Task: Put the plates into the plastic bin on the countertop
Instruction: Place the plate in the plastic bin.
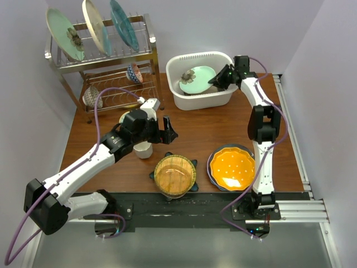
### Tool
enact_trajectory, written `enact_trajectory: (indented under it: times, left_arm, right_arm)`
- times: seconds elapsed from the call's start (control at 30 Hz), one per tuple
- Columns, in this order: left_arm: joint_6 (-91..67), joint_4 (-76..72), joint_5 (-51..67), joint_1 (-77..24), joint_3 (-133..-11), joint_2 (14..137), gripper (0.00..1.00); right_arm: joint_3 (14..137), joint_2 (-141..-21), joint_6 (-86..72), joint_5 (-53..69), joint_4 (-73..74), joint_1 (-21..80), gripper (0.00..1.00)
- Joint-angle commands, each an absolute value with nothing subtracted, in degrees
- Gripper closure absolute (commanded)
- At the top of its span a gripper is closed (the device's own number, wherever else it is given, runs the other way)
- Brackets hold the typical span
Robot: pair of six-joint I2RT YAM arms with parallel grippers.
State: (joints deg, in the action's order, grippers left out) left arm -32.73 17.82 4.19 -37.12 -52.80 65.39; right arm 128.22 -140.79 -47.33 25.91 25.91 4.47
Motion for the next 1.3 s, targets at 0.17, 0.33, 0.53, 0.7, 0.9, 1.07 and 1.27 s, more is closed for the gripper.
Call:
enact_trajectory:
  times: [0.17,0.33,0.53,0.7,0.9,1.07,1.27]
  left_arm:
    - [-30.8,17.2,3.5,-36.7,-53.8,65.3,0.0]
    - [-30.9,17.2,3.3,-36.6,-53.7,65.1,0.0]
    - [-31.2,17.4,3.3,-36.7,-53.6,65.0,0.0]
    - [-31.2,17.8,3.3,-36.7,-53.5,64.8,0.0]
    - [-31.4,17.8,3.1,-36.6,-53.5,64.4,0.0]
    - [-31.5,18.0,3.0,-36.7,-53.3,63.9,0.0]
    - [-31.6,17.9,3.0,-36.7,-52.9,63.2,0.0]
  right_arm:
    - [128.7,-138.9,-48.8,28.8,18.9,3.6,1.0]
    - [128.0,-139.0,-48.6,29.0,18.6,3.6,0.95]
    - [127.4,-138.9,-47.9,29.0,19.1,3.4,0.78]
    - [125.7,-138.2,-47.4,28.9,19.4,3.2,0.65]
    - [124.4,-137.3,-46.1,28.7,20.2,3.0,0.61]
    - [125.4,-137.3,-43.3,27.5,25.0,2.8,0.48]
    - [124.7,-136.2,-39.7,25.1,29.4,2.7,0.37]
